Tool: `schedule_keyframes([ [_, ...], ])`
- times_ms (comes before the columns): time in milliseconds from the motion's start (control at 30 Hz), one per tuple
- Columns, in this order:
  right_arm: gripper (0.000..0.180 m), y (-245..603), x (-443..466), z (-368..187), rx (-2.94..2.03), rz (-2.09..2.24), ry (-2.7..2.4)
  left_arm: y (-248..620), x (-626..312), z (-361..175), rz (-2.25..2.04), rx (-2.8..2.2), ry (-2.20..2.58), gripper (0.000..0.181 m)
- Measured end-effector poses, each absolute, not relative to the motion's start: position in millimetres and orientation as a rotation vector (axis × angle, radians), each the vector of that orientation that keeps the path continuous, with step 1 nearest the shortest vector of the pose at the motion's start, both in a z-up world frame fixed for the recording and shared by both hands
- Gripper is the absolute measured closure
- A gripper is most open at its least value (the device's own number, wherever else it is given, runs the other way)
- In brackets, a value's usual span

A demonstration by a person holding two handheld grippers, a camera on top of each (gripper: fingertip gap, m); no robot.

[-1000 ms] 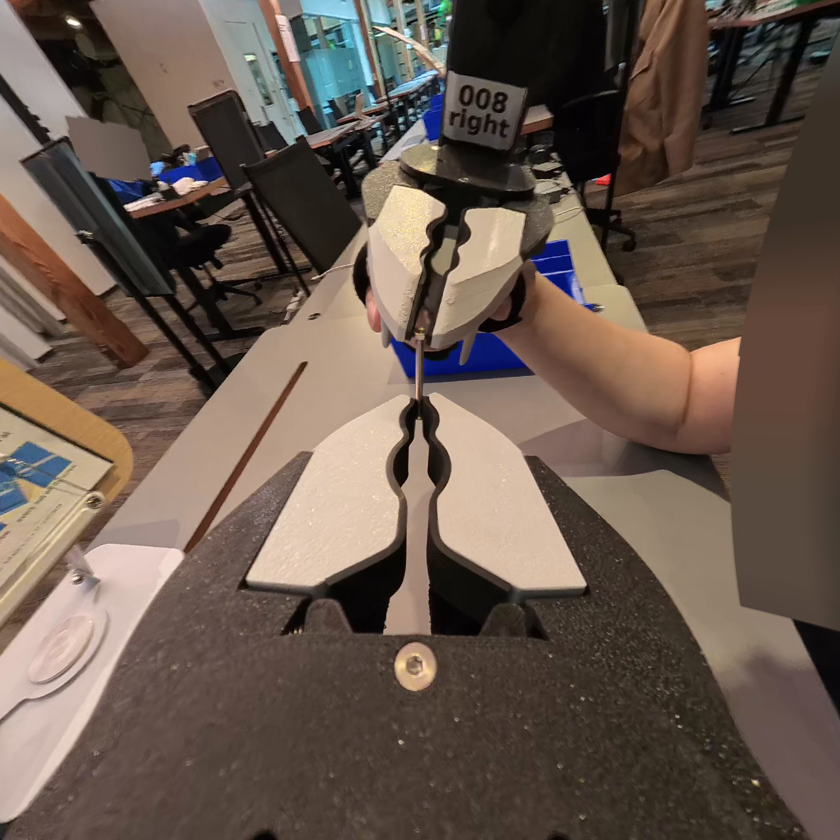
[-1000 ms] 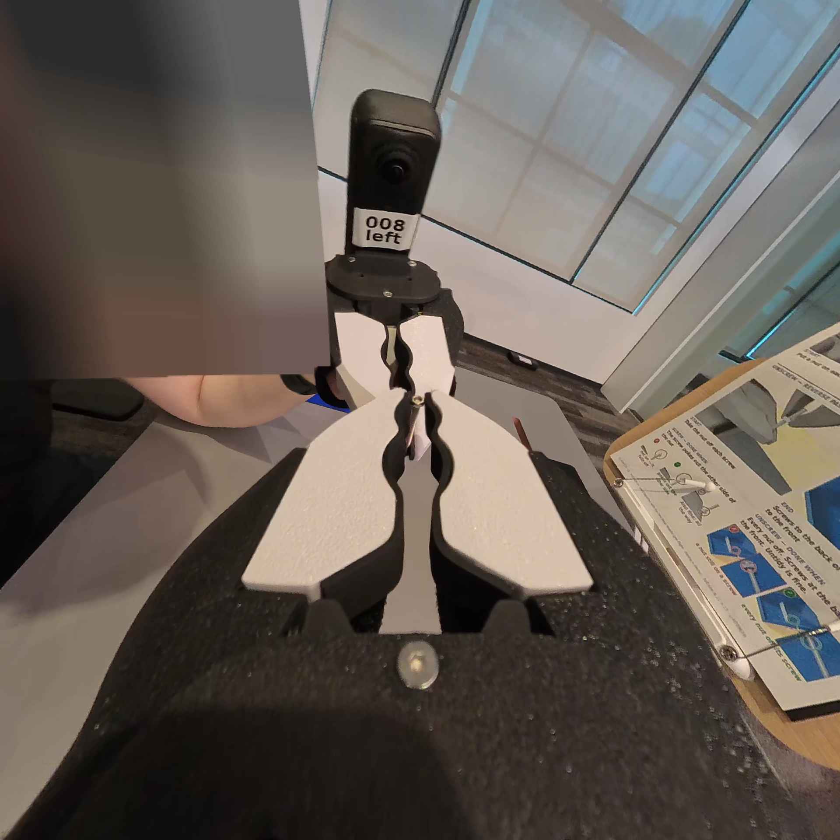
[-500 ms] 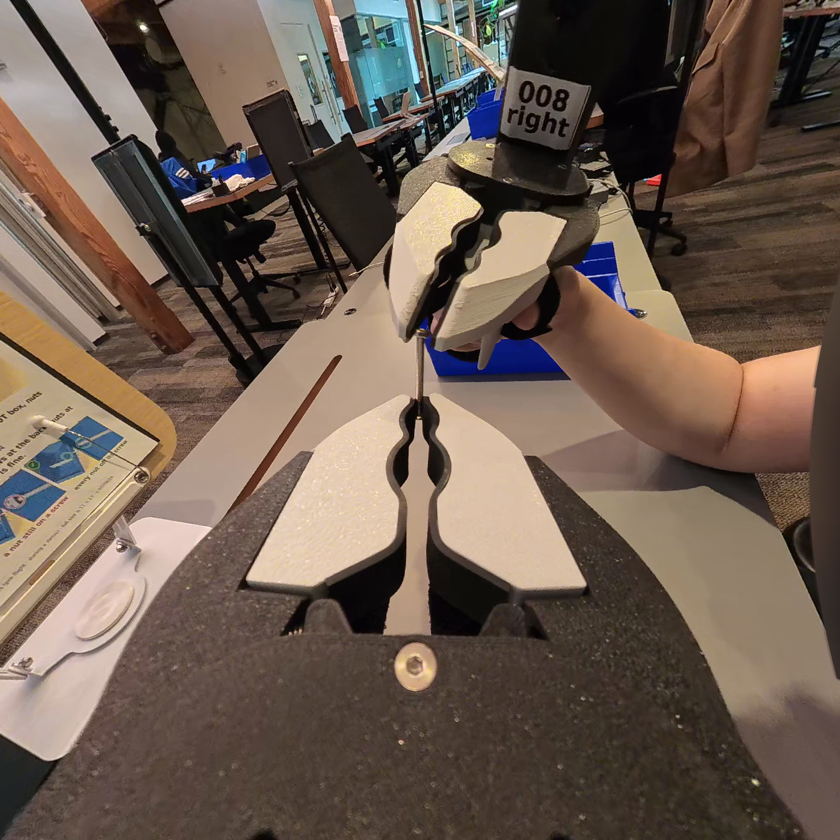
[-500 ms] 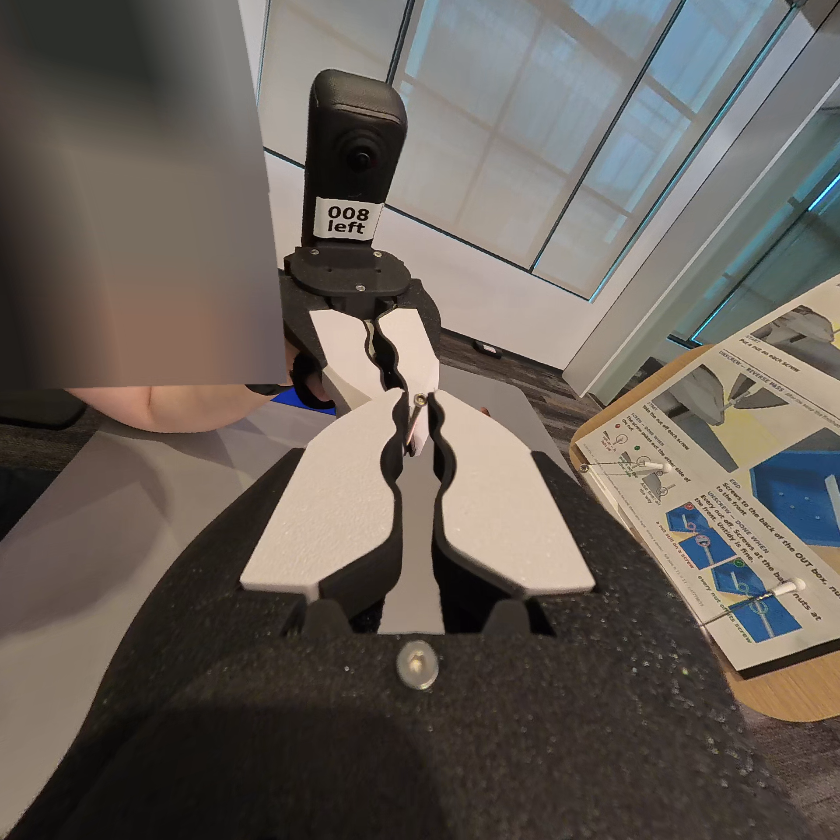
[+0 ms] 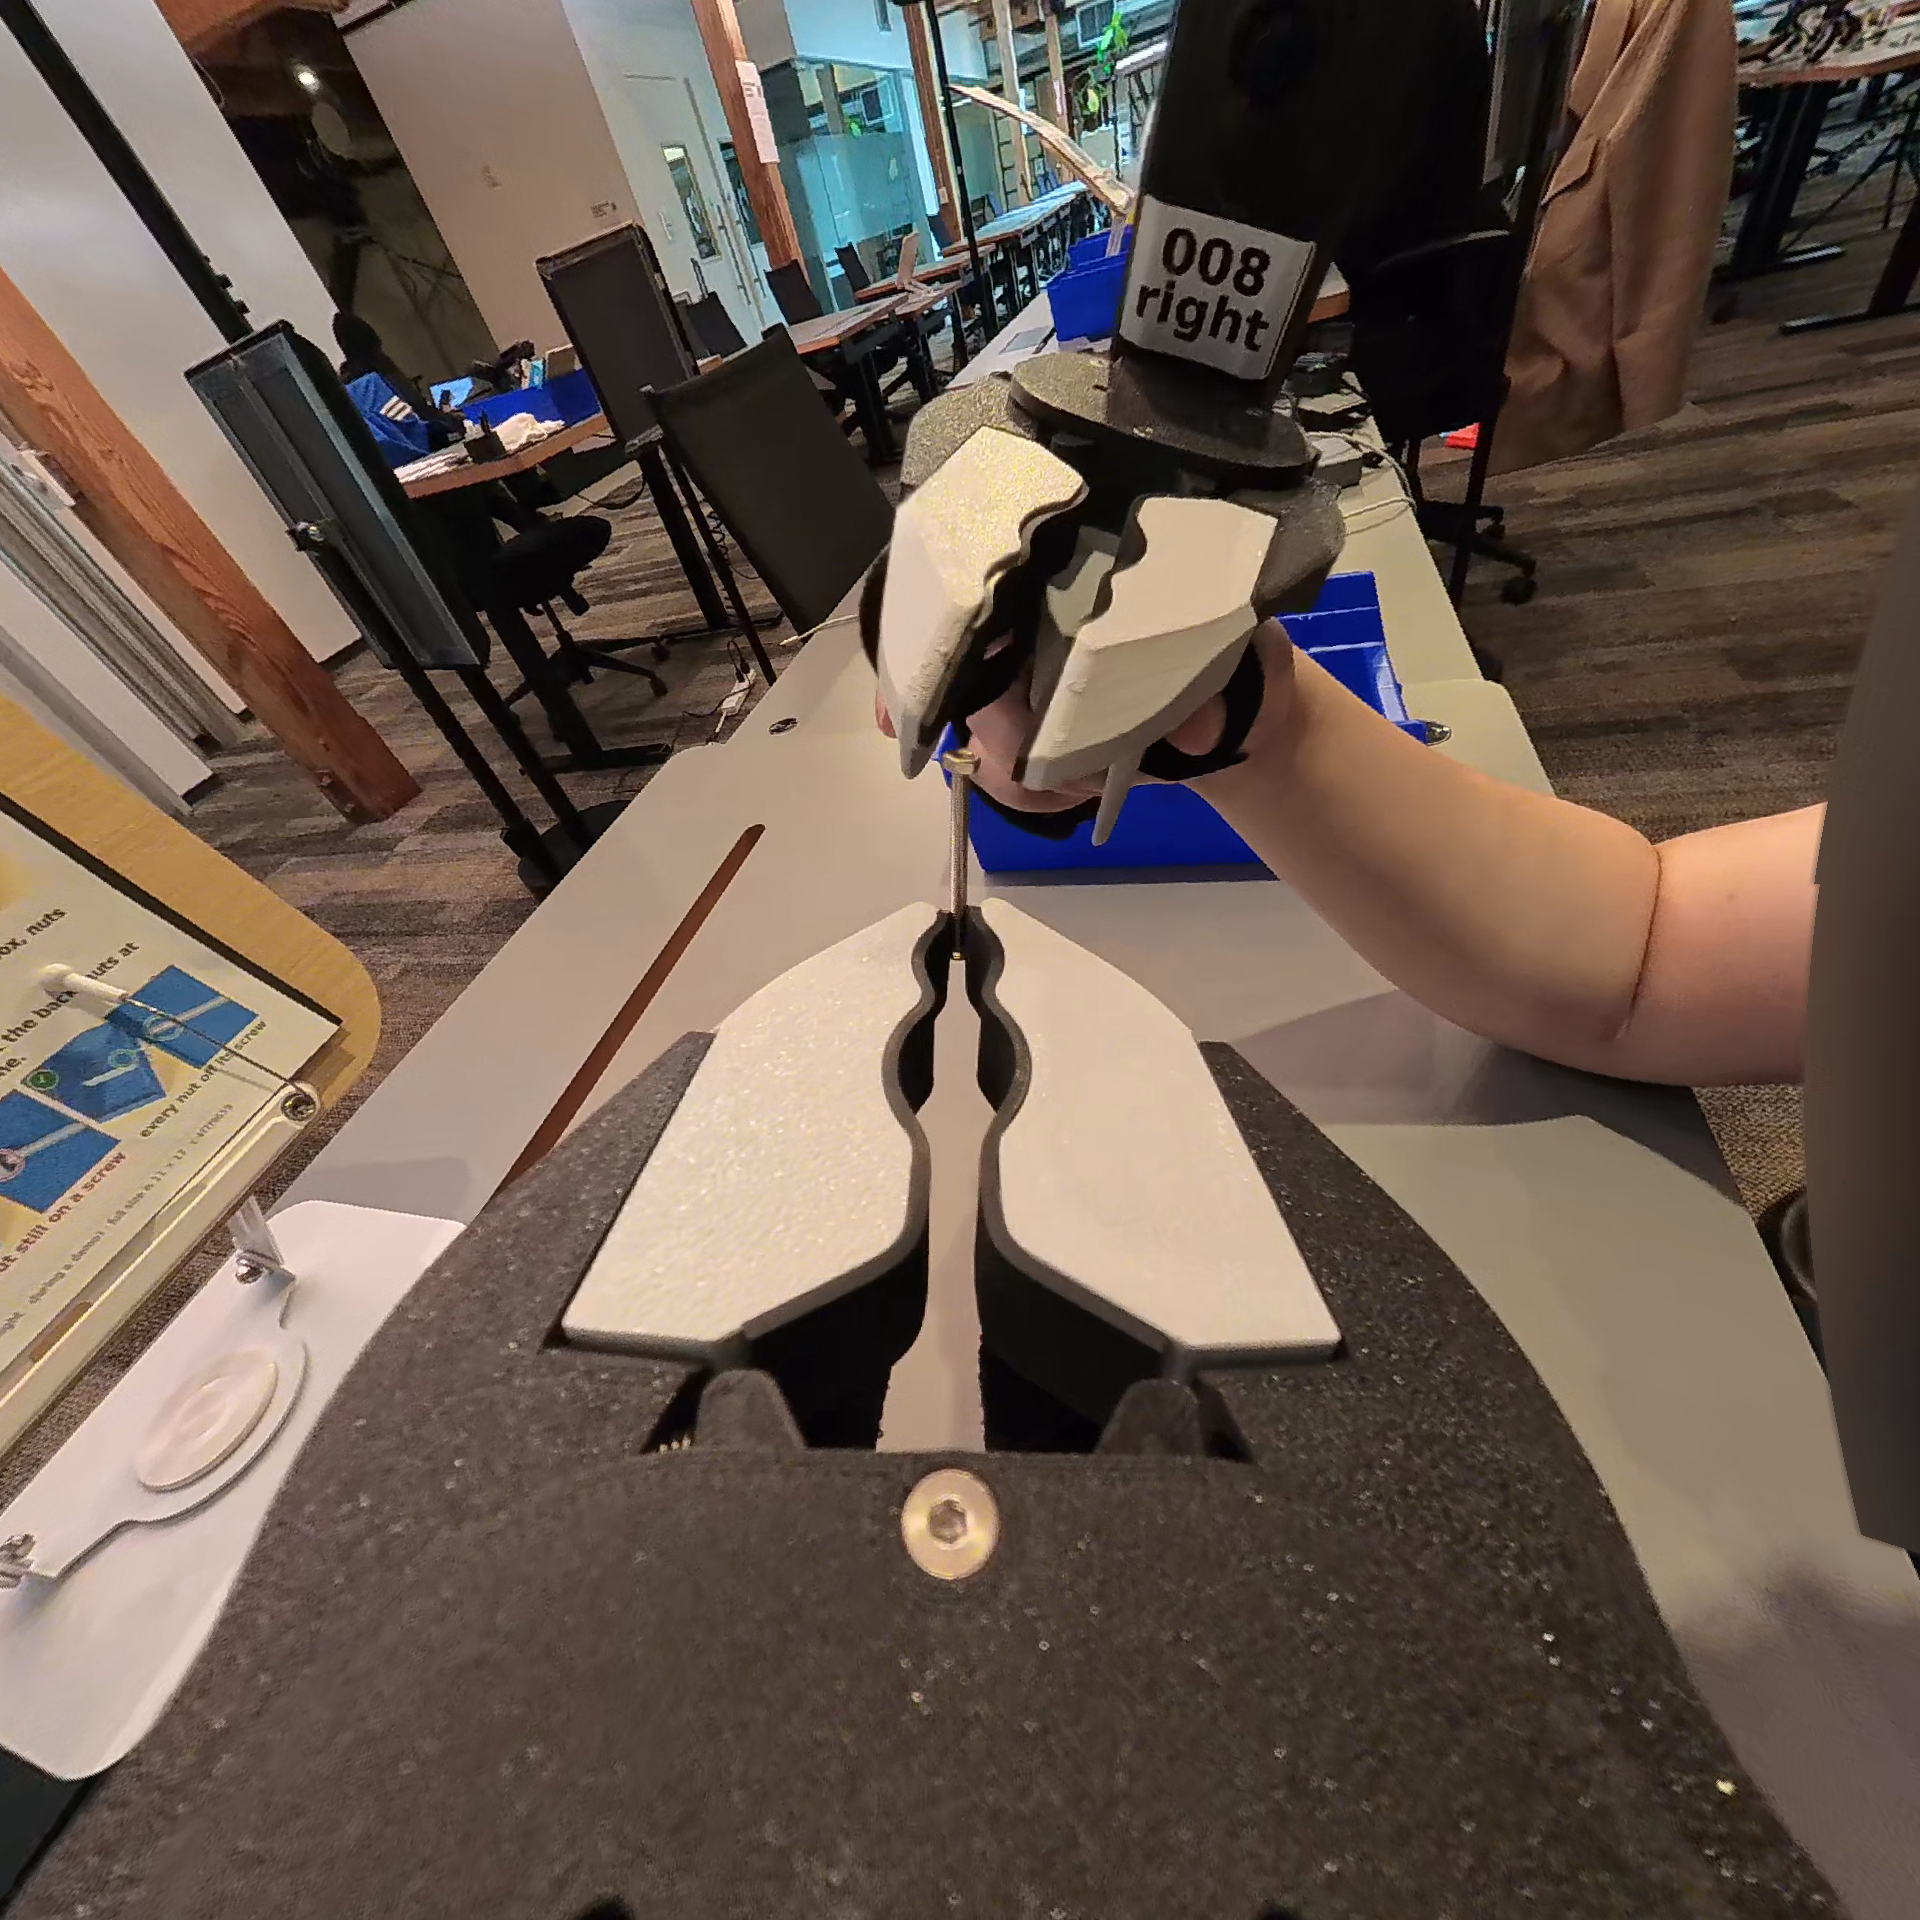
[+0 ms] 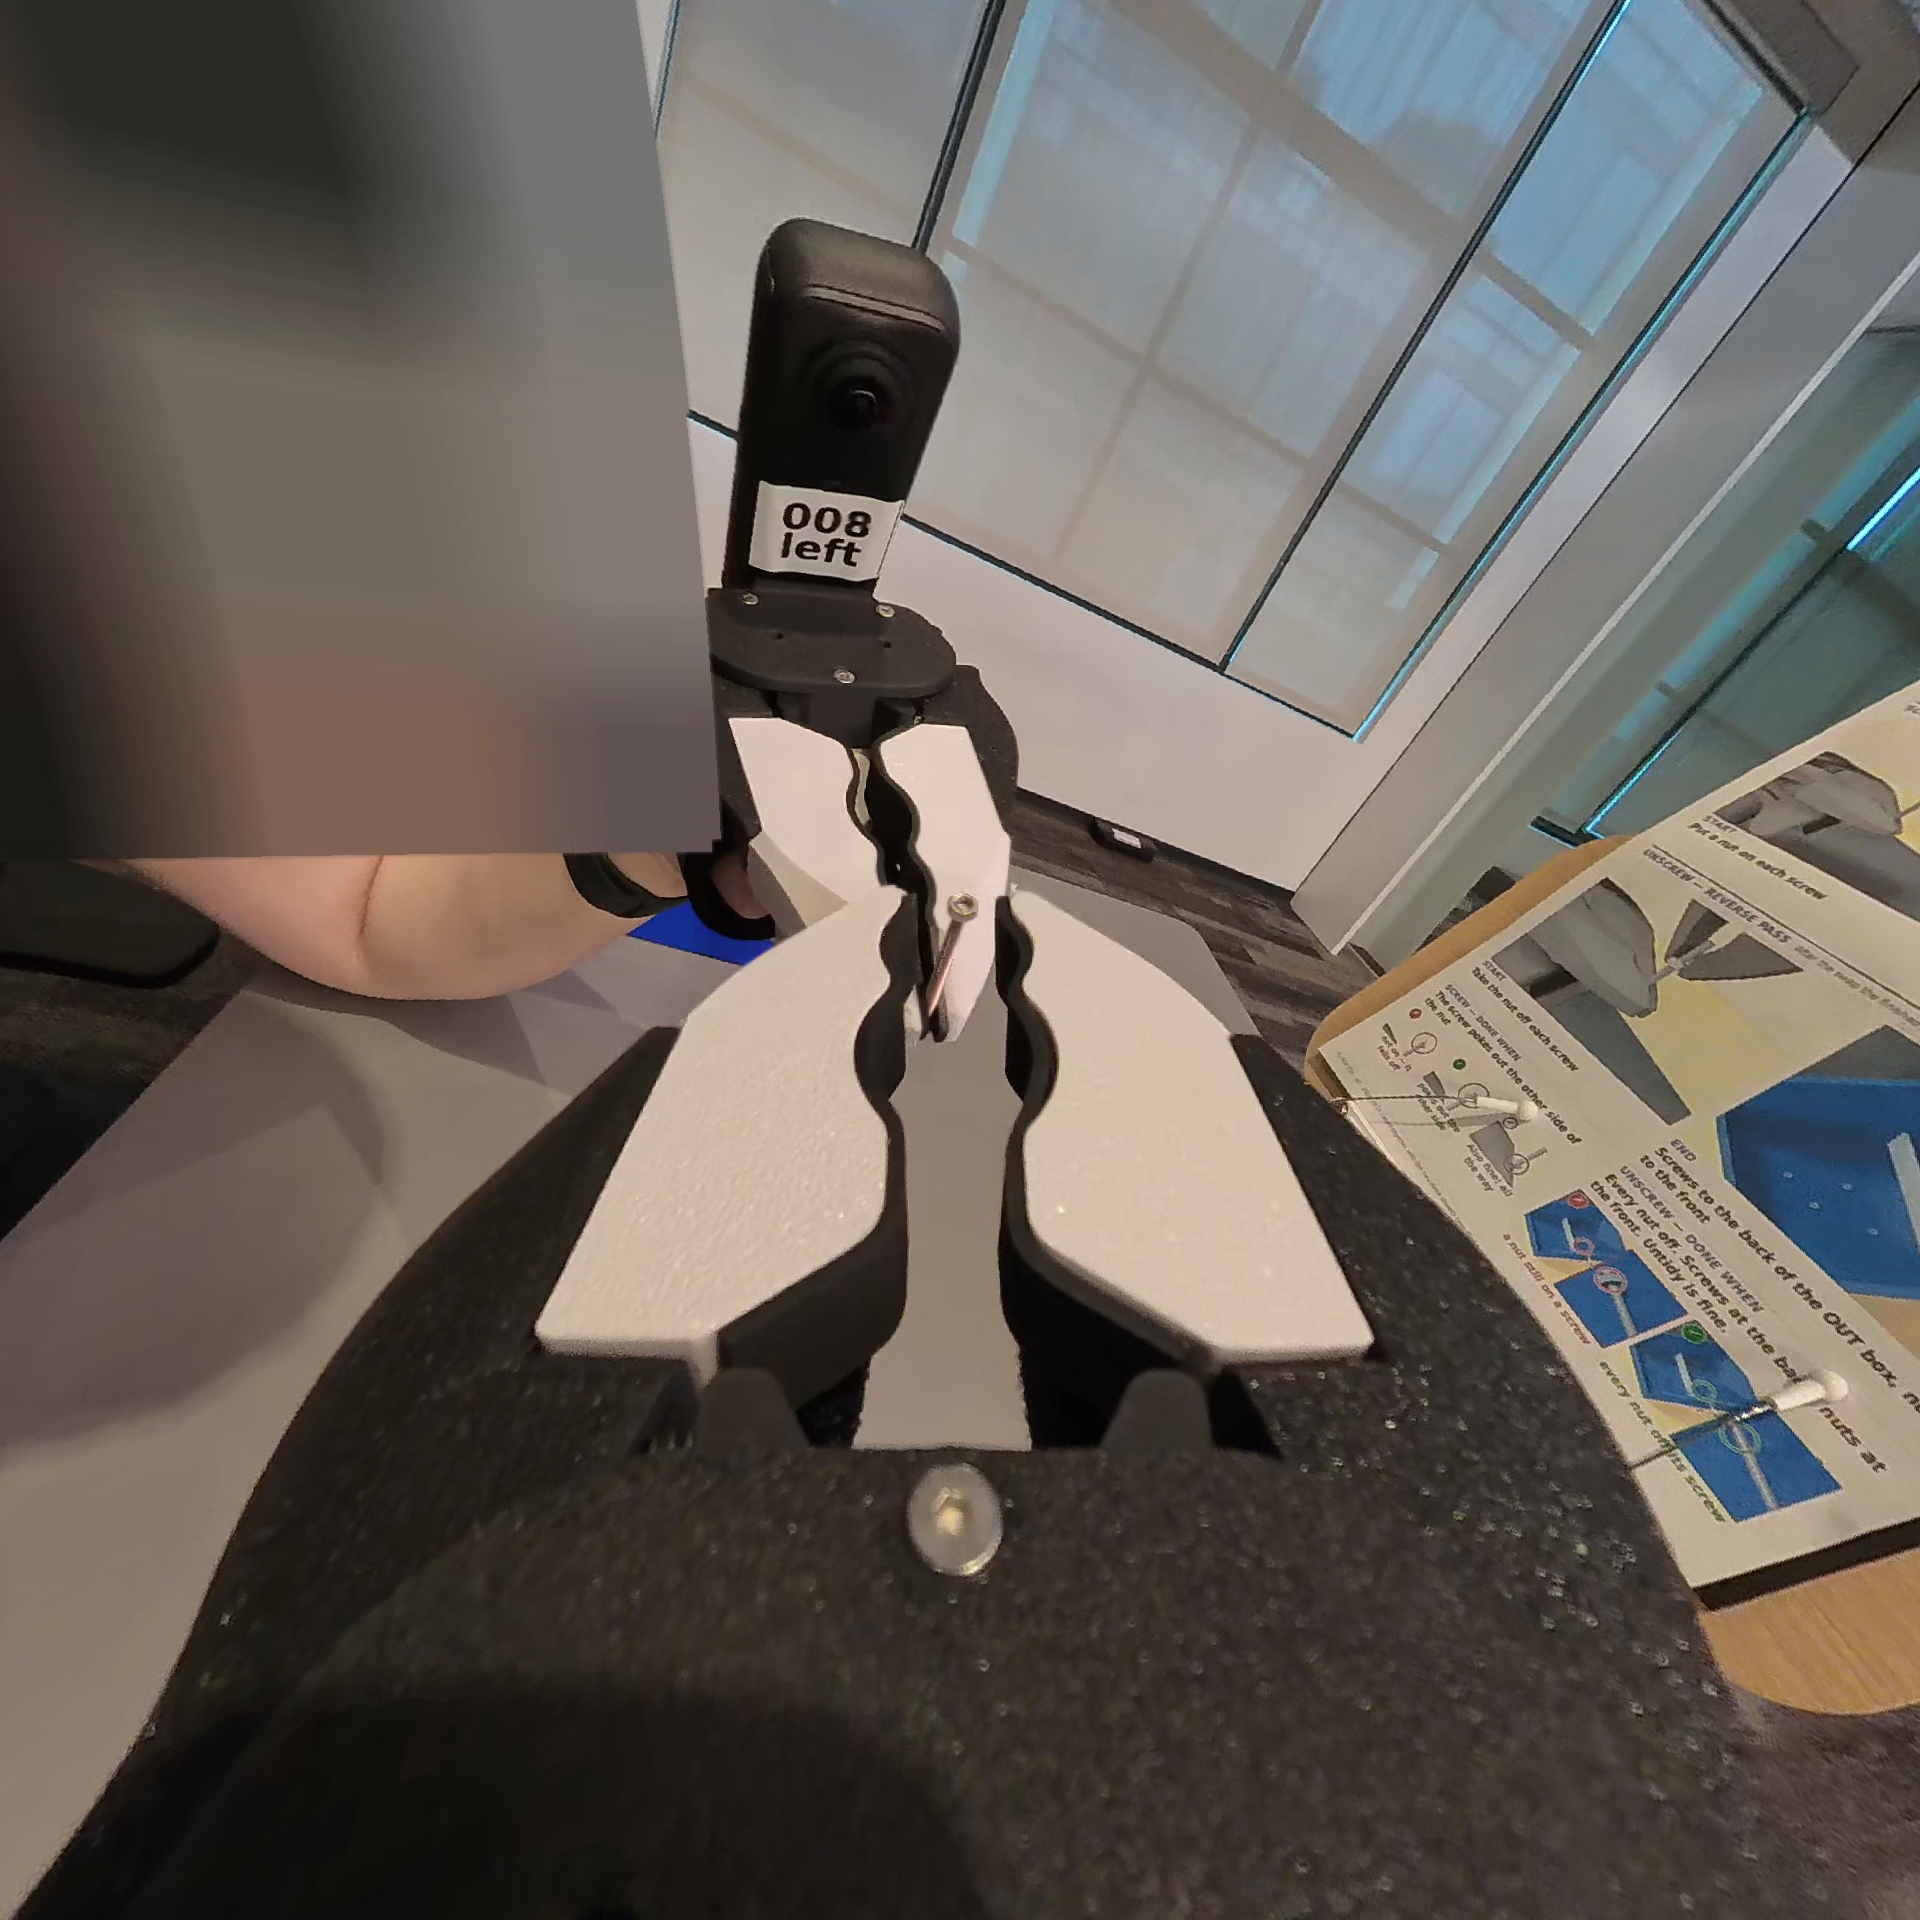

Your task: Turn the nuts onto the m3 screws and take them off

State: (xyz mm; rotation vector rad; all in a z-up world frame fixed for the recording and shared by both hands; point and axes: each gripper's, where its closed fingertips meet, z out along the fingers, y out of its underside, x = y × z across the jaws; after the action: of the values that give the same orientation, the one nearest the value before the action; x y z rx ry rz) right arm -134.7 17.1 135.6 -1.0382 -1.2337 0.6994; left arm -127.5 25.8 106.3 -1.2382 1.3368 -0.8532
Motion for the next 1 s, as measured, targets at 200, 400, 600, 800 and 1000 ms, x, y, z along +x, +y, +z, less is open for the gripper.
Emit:
schedule_keyframes([
  [200, 0.166, 15.6, -137.4, 133.1, -1.041, 0.679, -1.254, 25.7, -127.4, 106.1, -0.852, -1.238, 1.338, 0.179],
  [400, 0.167, 15.2, -135.4, 134.5, -1.038, 0.670, -1.251, 27.0, -129.3, 107.9, -0.853, -1.238, 1.328, 0.179],
  [600, 0.167, 14.7, -136.2, 134.1, -1.037, 0.666, -1.255, 27.6, -129.4, 107.6, -0.852, -1.240, 1.328, 0.179],
  [800, 0.167, 16.1, -134.8, 137.2, -1.028, 0.652, -1.234, 26.9, -129.1, 107.5, -0.854, -1.237, 1.329, 0.179],
  [1000, 0.166, 15.8, -136.1, 136.3, -1.021, 0.656, -1.239, 24.5, -127.2, 106.2, -0.856, -1.233, 1.341, 0.179],
])
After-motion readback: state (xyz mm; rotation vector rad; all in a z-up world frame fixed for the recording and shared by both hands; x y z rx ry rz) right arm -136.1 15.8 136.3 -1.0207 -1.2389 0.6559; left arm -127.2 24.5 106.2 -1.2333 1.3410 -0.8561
